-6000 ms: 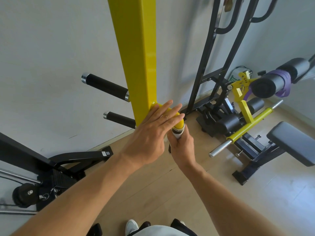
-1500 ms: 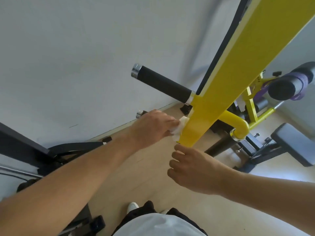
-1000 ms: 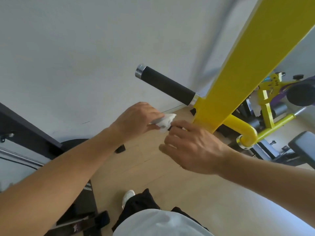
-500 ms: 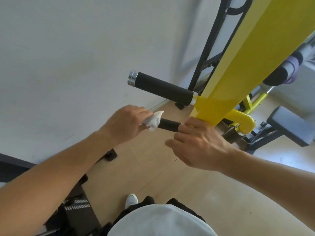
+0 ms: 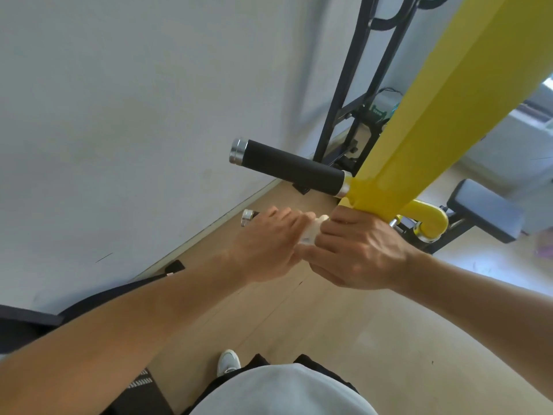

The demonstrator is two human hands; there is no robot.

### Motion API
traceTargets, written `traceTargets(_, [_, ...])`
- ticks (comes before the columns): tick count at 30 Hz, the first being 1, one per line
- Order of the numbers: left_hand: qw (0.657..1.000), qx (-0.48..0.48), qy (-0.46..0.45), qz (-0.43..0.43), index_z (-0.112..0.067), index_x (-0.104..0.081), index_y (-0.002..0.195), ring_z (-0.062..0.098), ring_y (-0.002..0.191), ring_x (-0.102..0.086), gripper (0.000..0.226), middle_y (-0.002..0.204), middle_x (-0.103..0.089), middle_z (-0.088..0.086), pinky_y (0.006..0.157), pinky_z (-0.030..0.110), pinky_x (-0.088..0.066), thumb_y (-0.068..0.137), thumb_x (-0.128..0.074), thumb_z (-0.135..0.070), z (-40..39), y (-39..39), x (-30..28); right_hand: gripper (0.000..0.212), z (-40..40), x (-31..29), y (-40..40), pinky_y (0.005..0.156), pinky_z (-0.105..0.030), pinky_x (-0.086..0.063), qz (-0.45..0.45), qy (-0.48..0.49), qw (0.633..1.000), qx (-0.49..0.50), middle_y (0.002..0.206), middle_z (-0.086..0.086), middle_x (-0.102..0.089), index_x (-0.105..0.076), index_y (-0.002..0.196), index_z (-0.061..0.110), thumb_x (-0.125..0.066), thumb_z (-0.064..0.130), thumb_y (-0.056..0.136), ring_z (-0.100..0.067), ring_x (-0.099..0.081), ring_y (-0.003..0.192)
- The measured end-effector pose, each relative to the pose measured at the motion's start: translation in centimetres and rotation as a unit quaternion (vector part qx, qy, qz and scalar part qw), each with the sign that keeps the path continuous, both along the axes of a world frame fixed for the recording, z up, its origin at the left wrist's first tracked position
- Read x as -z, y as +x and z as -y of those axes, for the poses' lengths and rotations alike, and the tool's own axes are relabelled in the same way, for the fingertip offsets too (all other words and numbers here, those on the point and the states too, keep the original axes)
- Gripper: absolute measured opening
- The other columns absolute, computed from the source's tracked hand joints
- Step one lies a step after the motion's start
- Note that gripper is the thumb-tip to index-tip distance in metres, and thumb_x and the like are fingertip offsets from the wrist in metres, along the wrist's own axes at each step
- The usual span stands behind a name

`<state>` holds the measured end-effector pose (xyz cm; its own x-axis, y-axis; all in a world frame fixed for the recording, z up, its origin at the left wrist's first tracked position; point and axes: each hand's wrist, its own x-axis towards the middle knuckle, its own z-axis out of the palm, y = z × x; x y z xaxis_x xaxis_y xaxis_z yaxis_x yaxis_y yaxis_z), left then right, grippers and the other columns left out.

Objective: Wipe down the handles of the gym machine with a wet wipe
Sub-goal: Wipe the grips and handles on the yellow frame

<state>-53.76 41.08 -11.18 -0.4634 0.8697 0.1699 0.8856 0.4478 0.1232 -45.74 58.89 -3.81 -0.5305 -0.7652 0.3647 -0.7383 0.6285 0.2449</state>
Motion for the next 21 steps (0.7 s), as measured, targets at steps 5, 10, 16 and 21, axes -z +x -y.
traceTargets(5, [0.986, -0.157, -0.020, -0.048, -0.006, -0.032, 0.149, 0.034, 0.147, -0.028, 0.071, 0.158, -0.032, 0.017, 0.122, 0.048, -0.023, 0.089, -0.064, -0.027, 2.4, 1.3, 0.7, 0.012, 0.2, 0.0, -0.1, 0.068, -0.034, -0.048, 0.017, -0.018, 1.000, 0.011, 0.062, -0.003, -0.063, -0.075, 0.092, 0.010, -0.063, 0.012, 0.093, -0.024, -0.056, 0.055])
traceTargets(10, [0.981, -0.183, 0.052, -0.039, -0.002, -0.025, 0.152, 0.036, 0.143, -0.034, 0.054, 0.148, -0.043, 0.020, 0.119, 0.050, -0.024, 0.101, -0.032, -0.021, -0.6, 4.9, 1.3, 0.012, 0.9, 0.0, -0.3, 0.067, -0.037, -0.052, 0.009, -0.045, 0.999, -0.008, 0.067, -0.006, -0.067, -0.076, 0.091, 0.008, -0.064, 0.012, 0.093, -0.025, -0.059, 0.060])
traceTargets(16, [0.984, -0.163, 0.060, -0.038, -0.004, -0.020, 0.156, 0.030, 0.154, -0.012, 0.066, 0.162, -0.026, 0.017, 0.124, 0.048, -0.016, 0.096, -0.046, -0.013, 1.0, 4.5, 2.2, 0.011, 0.4, -0.3, -0.5, 0.067, -0.035, -0.049, 0.008, -0.041, 0.999, -0.035, 0.063, -0.005, -0.063, -0.076, 0.089, 0.008, -0.066, 0.009, 0.091, -0.025, -0.056, 0.056])
traceTargets(21, [0.963, -0.266, 0.049, -0.009, -0.005, -0.013, 0.156, 0.035, 0.154, -0.007, 0.084, 0.163, -0.019, 0.018, 0.125, 0.048, -0.008, 0.088, -0.061, -0.013, 2.9, 3.4, 1.9, 0.011, 0.1, -0.2, -0.9, 0.065, -0.037, -0.052, 0.004, -0.051, 0.998, -0.029, 0.061, -0.005, -0.064, -0.076, 0.090, 0.008, -0.065, 0.009, 0.091, -0.025, -0.057, 0.054])
